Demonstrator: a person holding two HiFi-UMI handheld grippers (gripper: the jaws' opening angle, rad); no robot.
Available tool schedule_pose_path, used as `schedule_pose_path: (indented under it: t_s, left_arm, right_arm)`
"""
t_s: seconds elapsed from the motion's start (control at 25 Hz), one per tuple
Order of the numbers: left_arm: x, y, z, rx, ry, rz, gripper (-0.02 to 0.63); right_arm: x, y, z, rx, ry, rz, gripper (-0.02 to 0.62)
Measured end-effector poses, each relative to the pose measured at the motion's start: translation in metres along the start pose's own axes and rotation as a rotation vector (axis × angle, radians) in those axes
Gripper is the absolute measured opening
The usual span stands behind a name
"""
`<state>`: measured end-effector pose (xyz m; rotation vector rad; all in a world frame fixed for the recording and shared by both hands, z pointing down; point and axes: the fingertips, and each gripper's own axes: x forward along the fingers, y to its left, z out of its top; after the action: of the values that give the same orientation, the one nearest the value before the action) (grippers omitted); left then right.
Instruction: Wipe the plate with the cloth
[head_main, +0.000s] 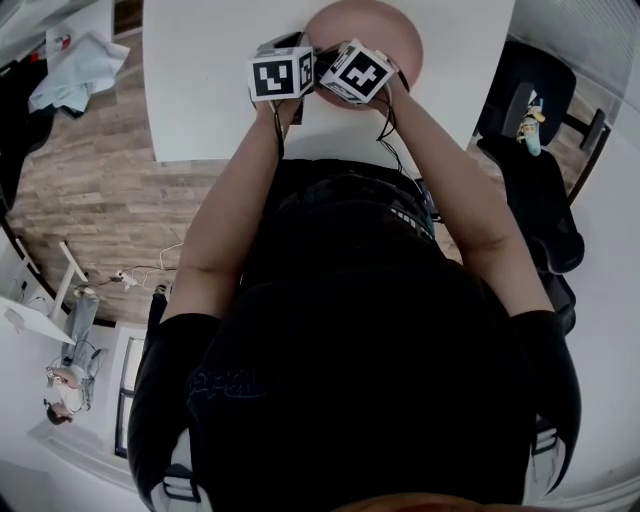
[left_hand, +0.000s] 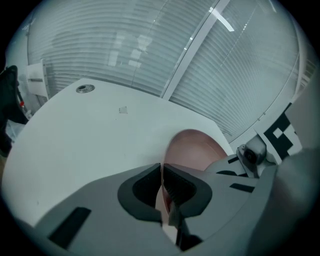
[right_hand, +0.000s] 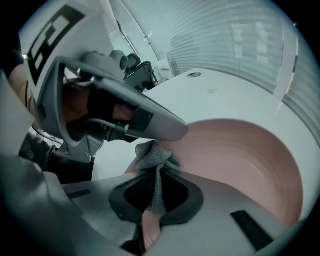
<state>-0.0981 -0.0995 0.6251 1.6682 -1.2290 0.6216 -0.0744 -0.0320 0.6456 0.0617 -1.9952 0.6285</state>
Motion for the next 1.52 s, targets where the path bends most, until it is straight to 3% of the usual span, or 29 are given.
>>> schedule_pose_path:
  t_s: [0.24,0.4,0.56,0.68,0.92,1.12,1.32,1.52]
  left_arm:
    - [-0.001,0.002,-0.001,-0.003,-0.001,0.011,0.029]
    - [-0.001,0.002,-0.001,0.004,0.002,0.014,0.029]
    - [-0.002,0.004,-0.002,0.012,0.002,0.019,0.029]
    - [-0.001,0.004,-0.002,0.032,0.006,0.024,0.029]
    - [-0.001,0.005,-0.003,0.043,0.027,0.013,0.029]
    - [-0.001,0.005,-0.003,0.017,0.029,0.006,0.029]
    - [-0.001,0.006,-0.001,-0.02,0.014,0.012,0.028]
    - [-0.001,0.007,0.001,-0.04,0.001,0.015,0.028]
  right_arm:
    - [-0.006,0.023,-0.044,-0.041,0.115,0.041,0.034]
    - [-0.023,0.02,-0.08,-0.026,0.197,0.025,0.035]
    - [-0.052,-0.017,-0.12,-0.026,0.362,-0.121,0.035]
    - [-0.071,-0.051,-0.126,-0.03,0.405,-0.234,0.035]
    - [-0.09,-0.111,-0.11,0.022,0.365,-0.372,0.035]
    - [-0.089,-0.149,-0.059,-0.043,0.26,-0.471,0.035]
    - [-0.063,-0.132,-0.006,-0.196,0.151,-0.445,0.034]
    - [-0.036,-0.089,0.015,-0.286,0.103,-0.353,0.034]
